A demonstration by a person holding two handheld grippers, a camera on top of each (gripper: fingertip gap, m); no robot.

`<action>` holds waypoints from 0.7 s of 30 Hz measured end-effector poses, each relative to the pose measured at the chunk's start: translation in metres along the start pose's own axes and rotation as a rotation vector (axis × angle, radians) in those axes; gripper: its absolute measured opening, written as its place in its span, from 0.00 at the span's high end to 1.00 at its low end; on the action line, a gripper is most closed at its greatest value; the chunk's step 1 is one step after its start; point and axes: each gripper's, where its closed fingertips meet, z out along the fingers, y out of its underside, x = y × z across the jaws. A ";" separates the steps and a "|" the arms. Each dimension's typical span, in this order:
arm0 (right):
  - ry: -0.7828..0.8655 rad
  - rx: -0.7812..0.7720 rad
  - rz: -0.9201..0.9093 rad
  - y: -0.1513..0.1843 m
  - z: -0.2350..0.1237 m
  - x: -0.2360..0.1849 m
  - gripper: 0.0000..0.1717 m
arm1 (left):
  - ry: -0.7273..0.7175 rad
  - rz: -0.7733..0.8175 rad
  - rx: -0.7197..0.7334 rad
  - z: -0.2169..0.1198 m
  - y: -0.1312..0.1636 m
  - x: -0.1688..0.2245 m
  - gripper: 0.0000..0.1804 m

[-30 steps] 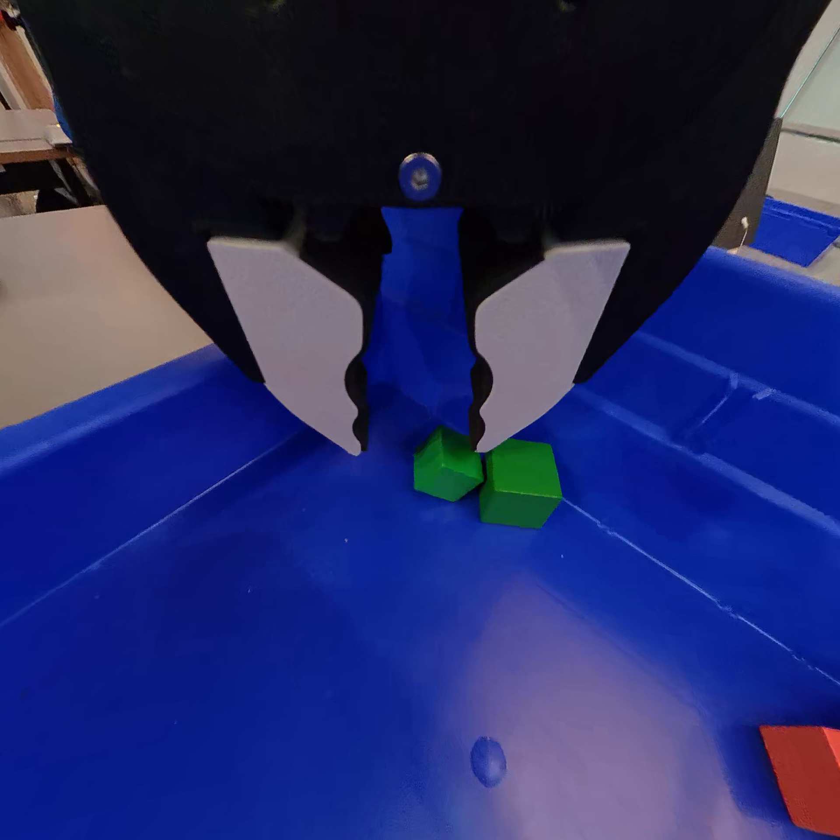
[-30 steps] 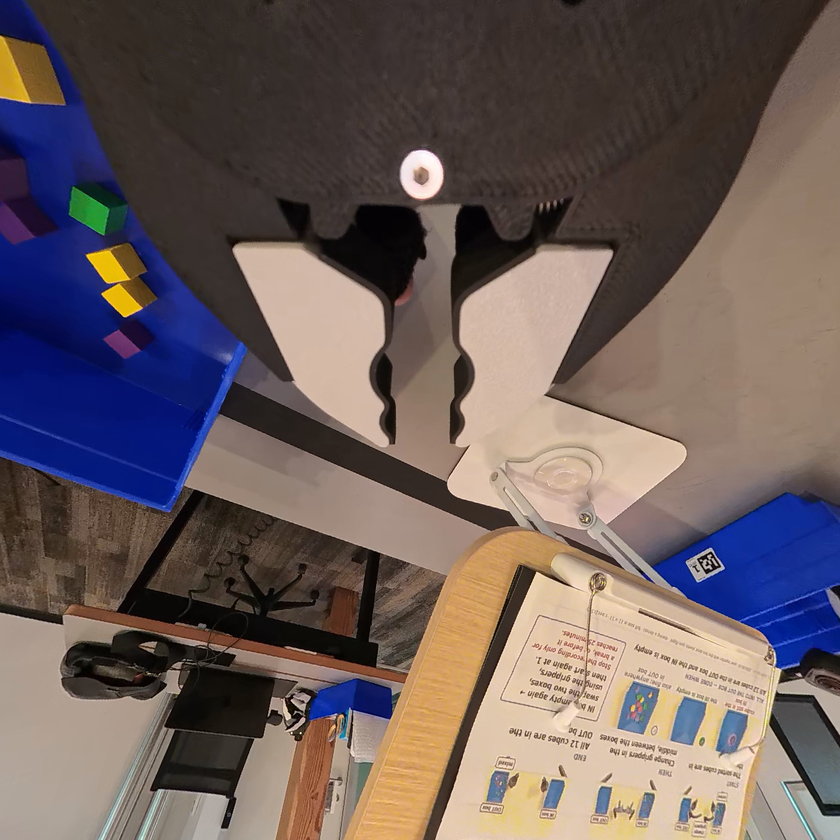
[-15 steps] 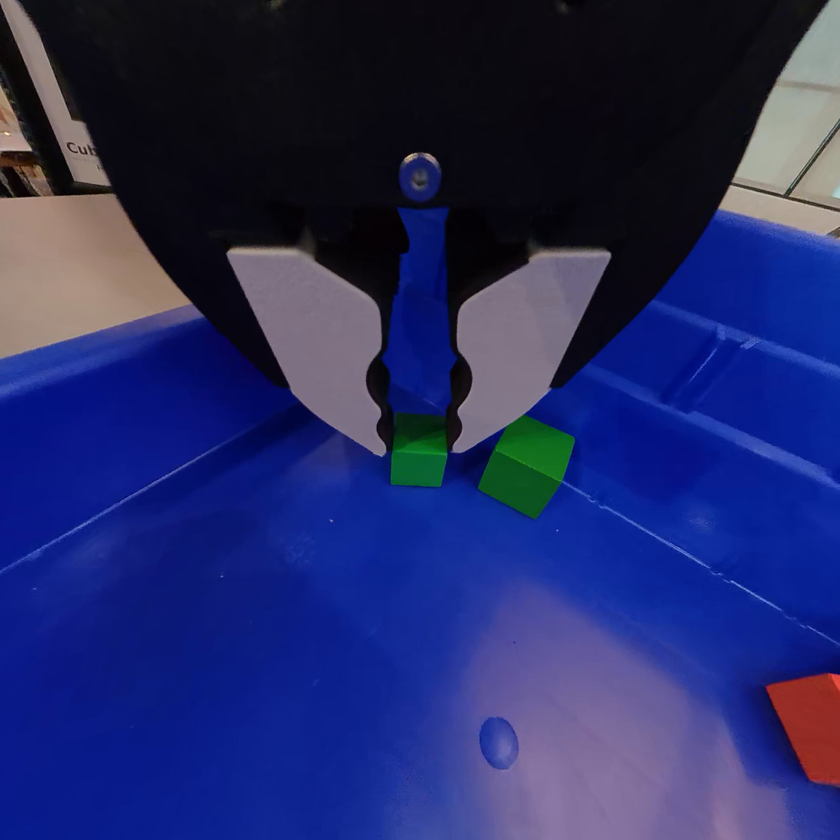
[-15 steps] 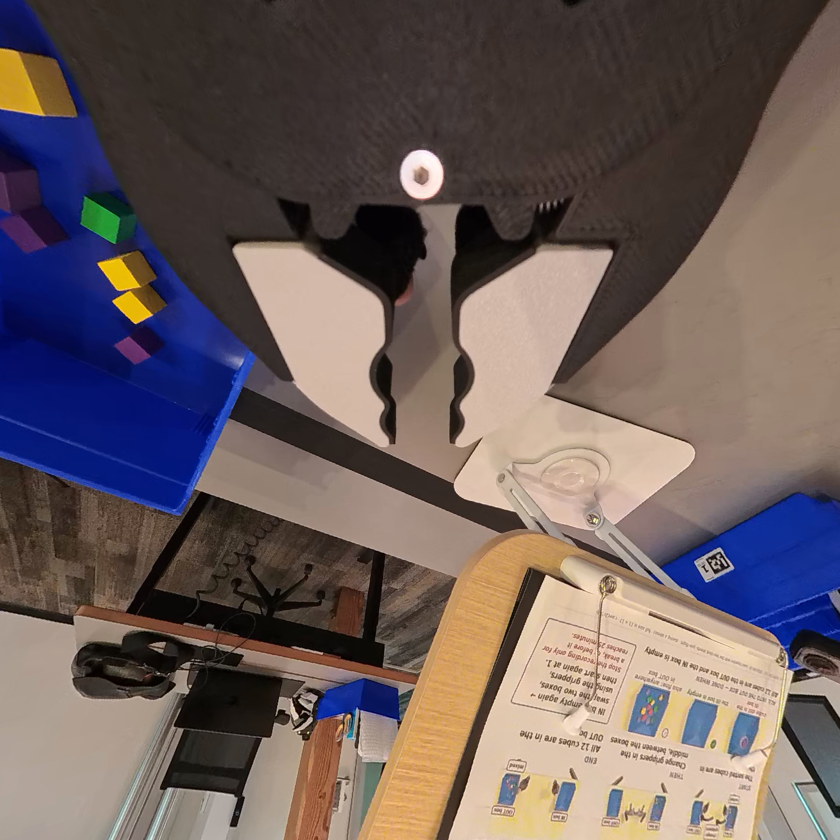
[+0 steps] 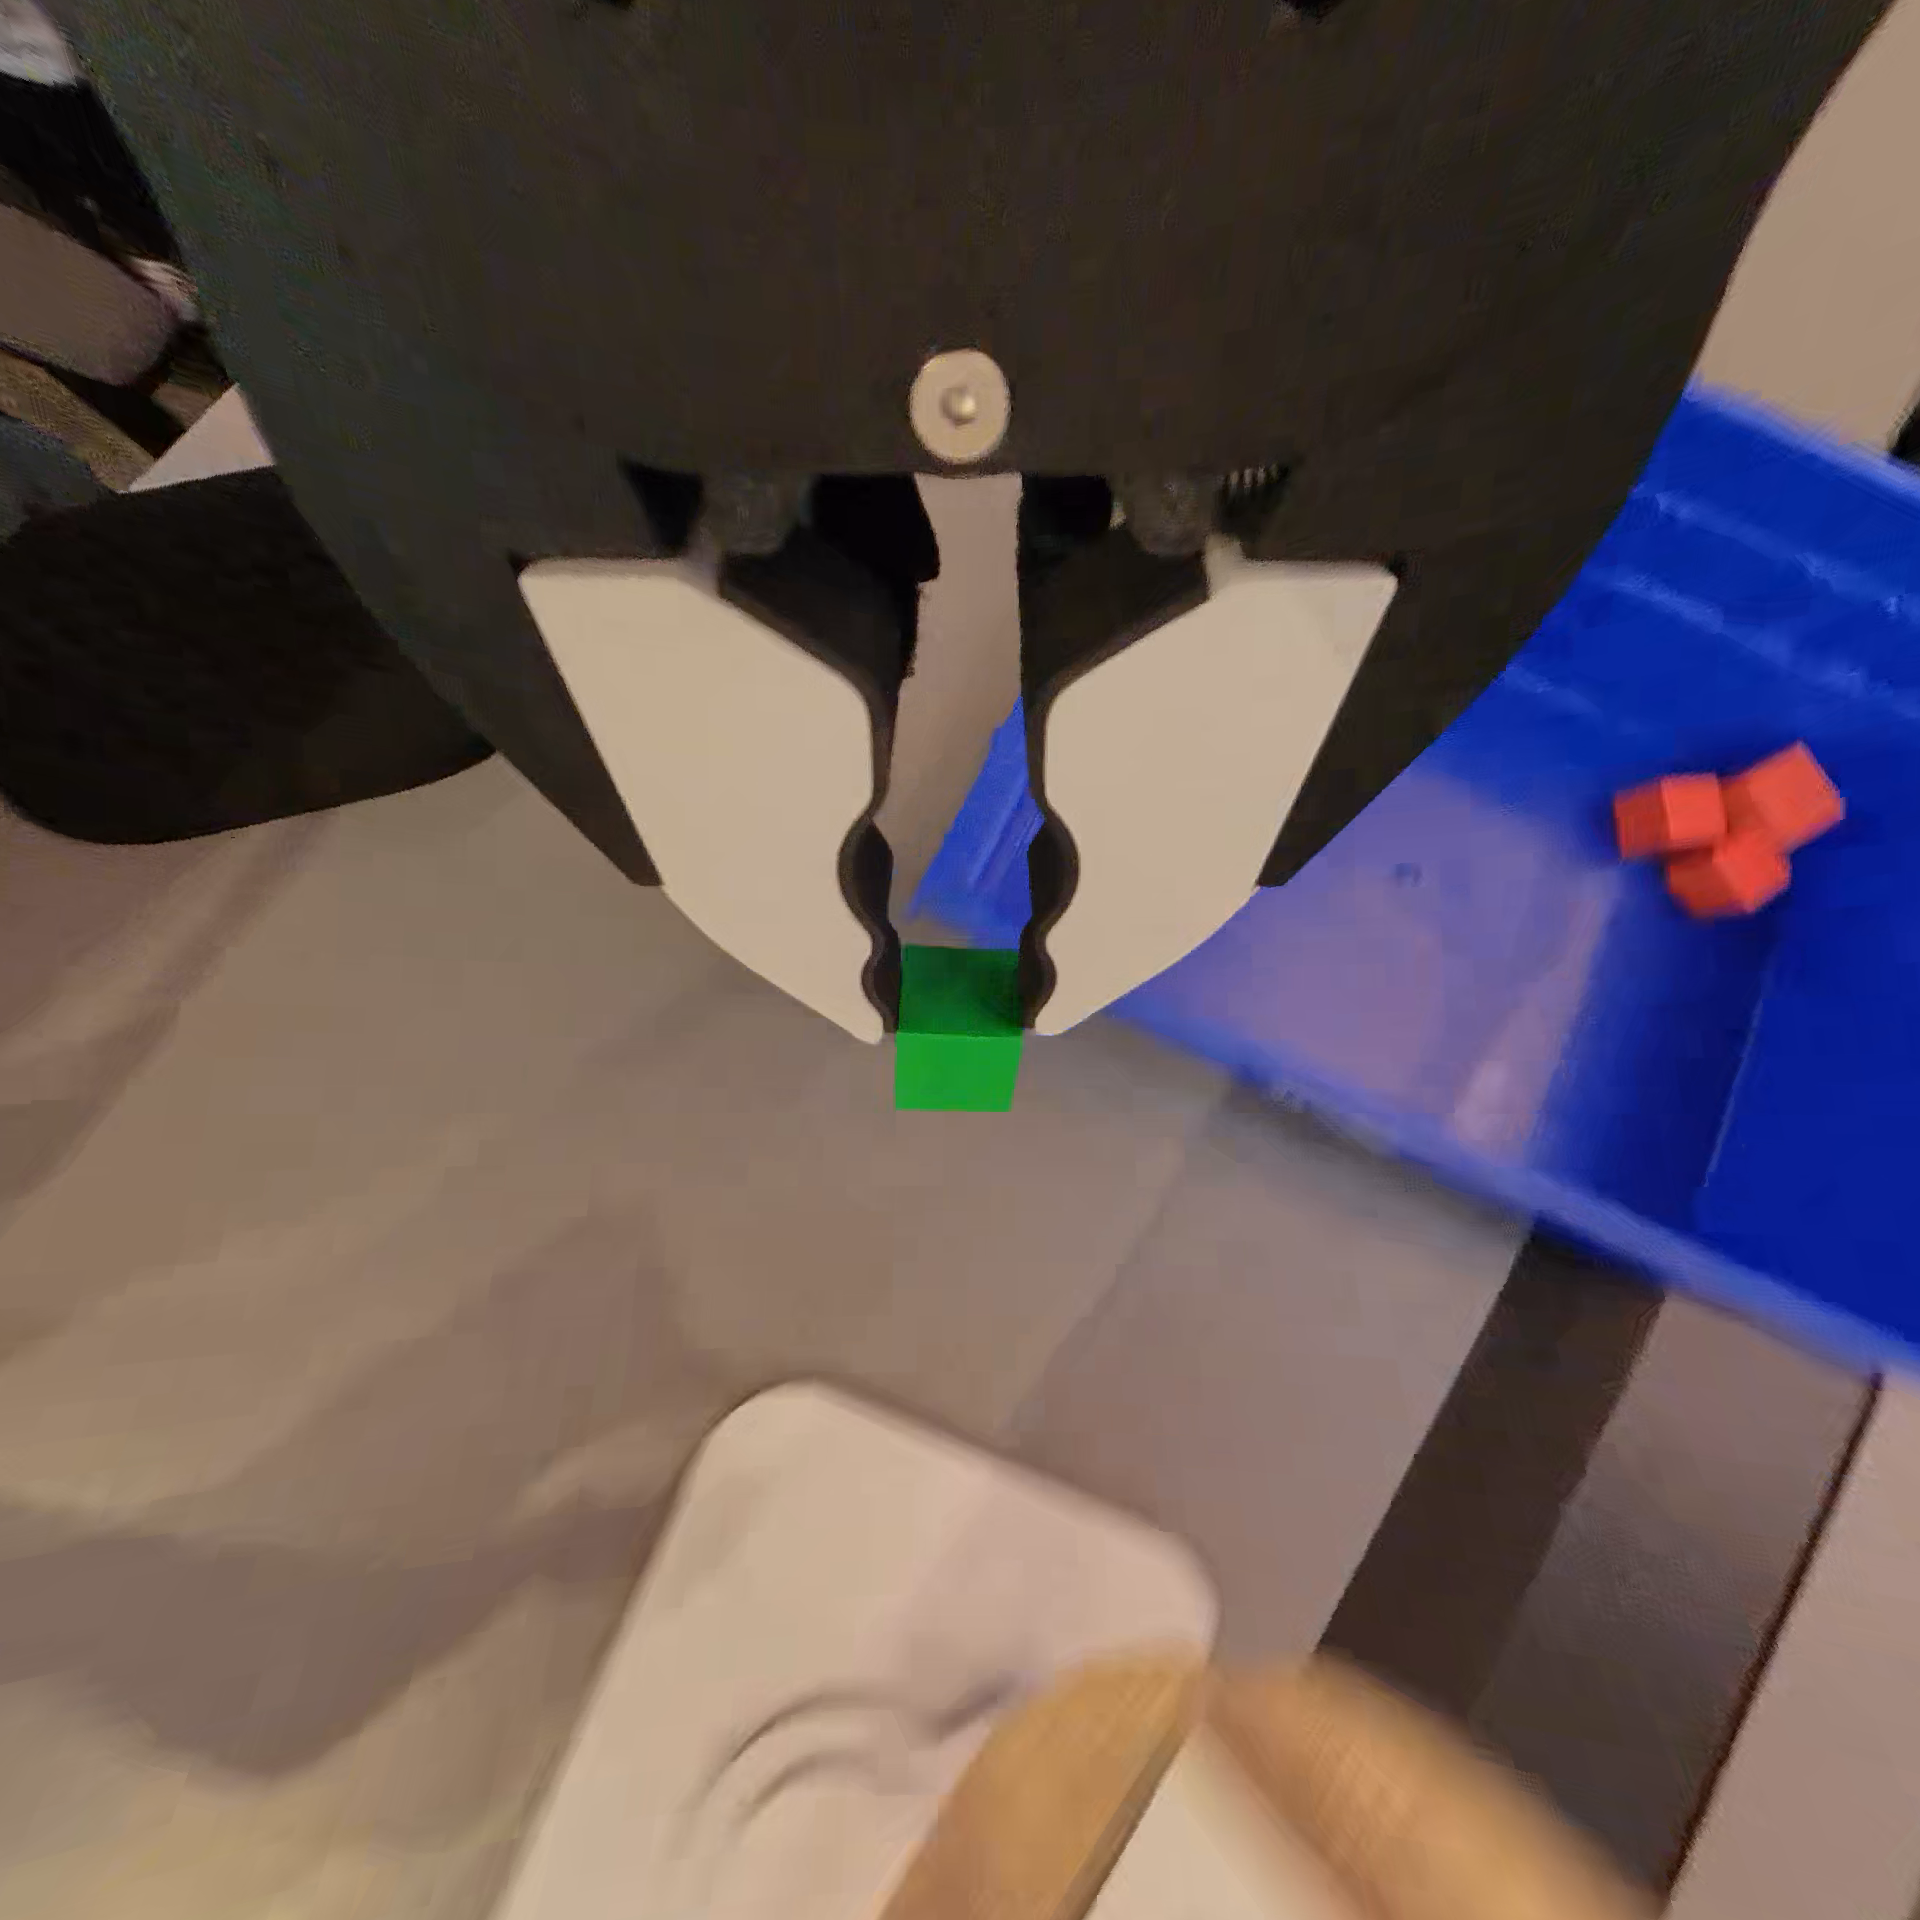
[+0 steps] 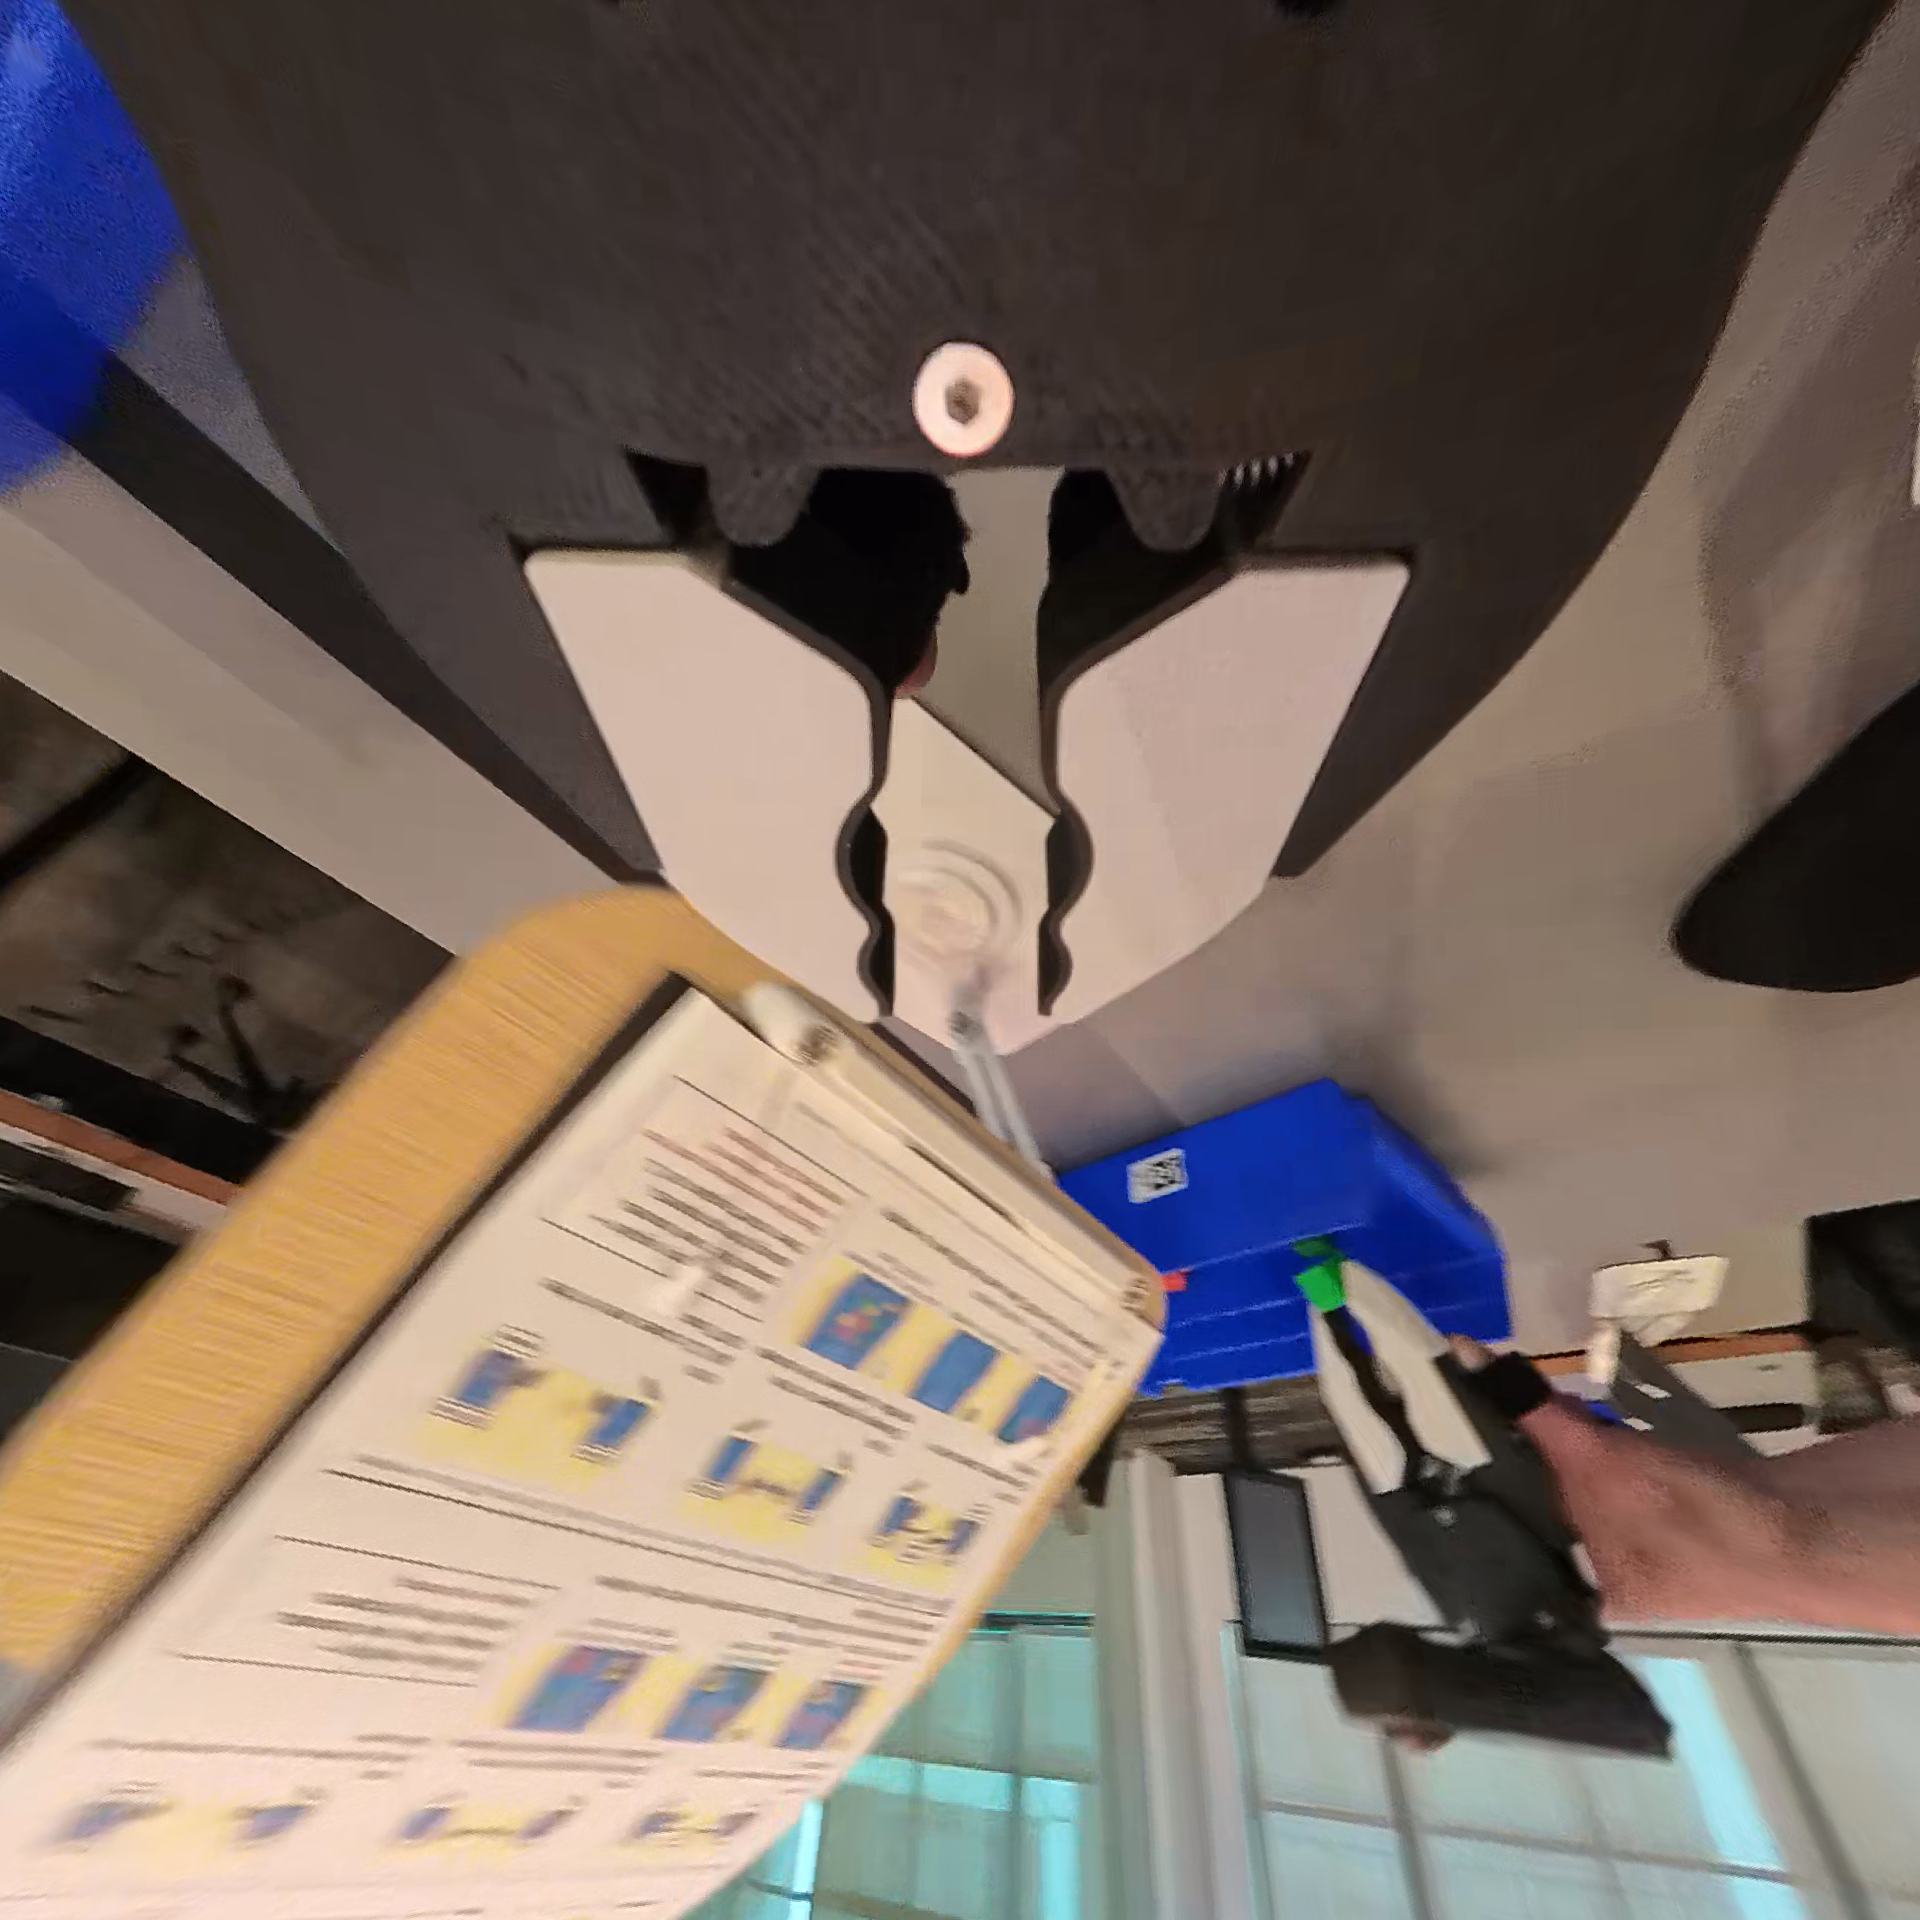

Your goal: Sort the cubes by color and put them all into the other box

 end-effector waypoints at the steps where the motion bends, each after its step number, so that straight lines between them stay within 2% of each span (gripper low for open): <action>1: -0.035 0.000 -0.009 -0.003 0.010 -0.011 0.85 | 0.013 0.045 0.029 -0.004 -0.017 0.016 0.88; 4: -0.133 0.023 -0.030 -0.016 0.034 -0.043 0.84 | 0.067 0.158 0.114 -0.017 -0.061 0.061 0.88; 9: -0.250 0.071 -0.021 -0.034 0.058 -0.072 0.83 | 0.185 0.290 0.258 -0.035 -0.116 0.124 0.88; 16: -0.375 0.164 0.027 -0.058 0.063 -0.097 0.83 | 0.300 0.368 0.391 -0.044 -0.156 0.169 0.88; 21: -0.408 0.164 0.057 -0.055 0.064 -0.103 0.84 | 0.346 0.373 0.454 -0.047 -0.169 0.181 0.88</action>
